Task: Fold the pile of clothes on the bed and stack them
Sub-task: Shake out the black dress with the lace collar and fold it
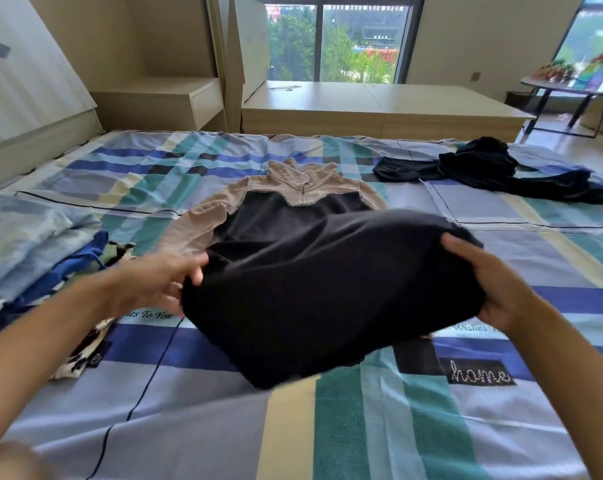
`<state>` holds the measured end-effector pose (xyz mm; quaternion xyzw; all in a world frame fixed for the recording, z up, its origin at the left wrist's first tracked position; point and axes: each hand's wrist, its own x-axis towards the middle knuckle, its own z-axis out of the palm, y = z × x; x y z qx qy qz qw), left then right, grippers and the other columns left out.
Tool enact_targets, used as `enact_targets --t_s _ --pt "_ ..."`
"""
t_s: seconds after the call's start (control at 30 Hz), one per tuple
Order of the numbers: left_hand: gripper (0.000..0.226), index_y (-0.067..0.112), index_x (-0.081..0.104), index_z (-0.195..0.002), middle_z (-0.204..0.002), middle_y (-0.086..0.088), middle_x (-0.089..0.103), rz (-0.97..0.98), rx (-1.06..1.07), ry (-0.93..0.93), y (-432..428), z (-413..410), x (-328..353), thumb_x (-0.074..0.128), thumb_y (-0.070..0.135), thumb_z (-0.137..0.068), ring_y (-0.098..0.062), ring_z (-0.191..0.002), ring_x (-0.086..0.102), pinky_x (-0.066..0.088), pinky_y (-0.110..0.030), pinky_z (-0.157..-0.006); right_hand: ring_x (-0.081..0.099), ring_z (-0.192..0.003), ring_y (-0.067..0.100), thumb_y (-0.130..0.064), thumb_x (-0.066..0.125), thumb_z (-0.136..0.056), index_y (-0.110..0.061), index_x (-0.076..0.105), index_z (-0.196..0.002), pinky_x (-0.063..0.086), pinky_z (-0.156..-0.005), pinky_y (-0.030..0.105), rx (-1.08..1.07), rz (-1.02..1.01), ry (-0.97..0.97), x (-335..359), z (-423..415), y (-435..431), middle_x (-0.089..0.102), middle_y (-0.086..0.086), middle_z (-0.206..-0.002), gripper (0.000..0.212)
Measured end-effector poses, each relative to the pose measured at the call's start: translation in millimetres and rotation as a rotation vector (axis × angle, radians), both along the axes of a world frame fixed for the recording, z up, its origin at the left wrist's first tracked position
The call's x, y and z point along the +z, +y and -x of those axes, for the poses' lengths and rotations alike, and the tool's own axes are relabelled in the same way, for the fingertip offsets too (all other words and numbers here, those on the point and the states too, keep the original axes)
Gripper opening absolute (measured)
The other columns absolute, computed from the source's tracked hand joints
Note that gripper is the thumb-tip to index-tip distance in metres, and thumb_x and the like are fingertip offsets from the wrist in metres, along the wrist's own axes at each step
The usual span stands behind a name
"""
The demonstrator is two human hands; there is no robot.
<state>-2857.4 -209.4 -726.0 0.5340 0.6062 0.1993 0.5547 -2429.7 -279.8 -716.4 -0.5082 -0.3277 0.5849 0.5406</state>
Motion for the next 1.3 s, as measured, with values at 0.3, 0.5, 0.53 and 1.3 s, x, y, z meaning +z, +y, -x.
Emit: enact_targets --t_s 0.3,0.5,0.53,1.3 --pt "0.076 0.012 0.055 -0.133 -0.135 -0.01 0.057 -0.319 0.145 0.599 34.0 -27.1 -75.0 0.061 0.068 -0.083 -0.027 -0.125 0.054 0.043 -0.04 -0.105 0.074 -0.099 0.017 0.004 0.074 -0.08 -0.03 0.06 -0.116 0.06 -0.075 0.026 0.385 0.113 -0.376 -27.4 32.6 -2.4 0.077 -0.004 -0.104 0.051" --pt "0.075 0.008 0.065 -0.125 -0.113 -0.009 0.074 0.191 0.064 0.094 27.9 -51.1 -65.1 0.072 0.065 -0.076 -0.02 -0.1 0.072 0.056 -0.028 -0.081 0.071 -0.106 0.025 0.006 0.08 -0.069 -0.016 0.061 -0.126 0.057 -0.089 0.038 0.63 0.128 -0.41 -23.9 36.4 -9.6 0.073 0.011 -0.116 0.063" --pt "0.059 0.005 0.069 -0.119 -0.104 -0.009 0.077 0.222 -0.023 0.09 24.1 -54.6 -61.1 0.069 0.054 -0.084 -0.018 -0.093 0.074 0.057 -0.025 -0.075 0.07 -0.106 0.027 0.003 0.082 -0.065 -0.011 0.06 -0.126 0.056 -0.09 0.04 0.693 0.138 -0.406 -21.5 31.2 -11.1 0.071 0.016 -0.117 0.067" --pt "0.015 0.021 0.06 -0.088 -0.092 -0.018 0.068 -0.412 0.121 0.641 6.1 45.2 37.4 0.058 0.031 -0.099 -0.024 -0.068 0.061 0.045 -0.031 -0.06 0.073 -0.068 0.023 -0.019 0.086 -0.058 -0.011 0.058 -0.13 0.06 -0.057 0.031 -0.064 0.151 -0.585 12.2 -50.3 -32.5 0.076 0.012 -0.086 0.078"
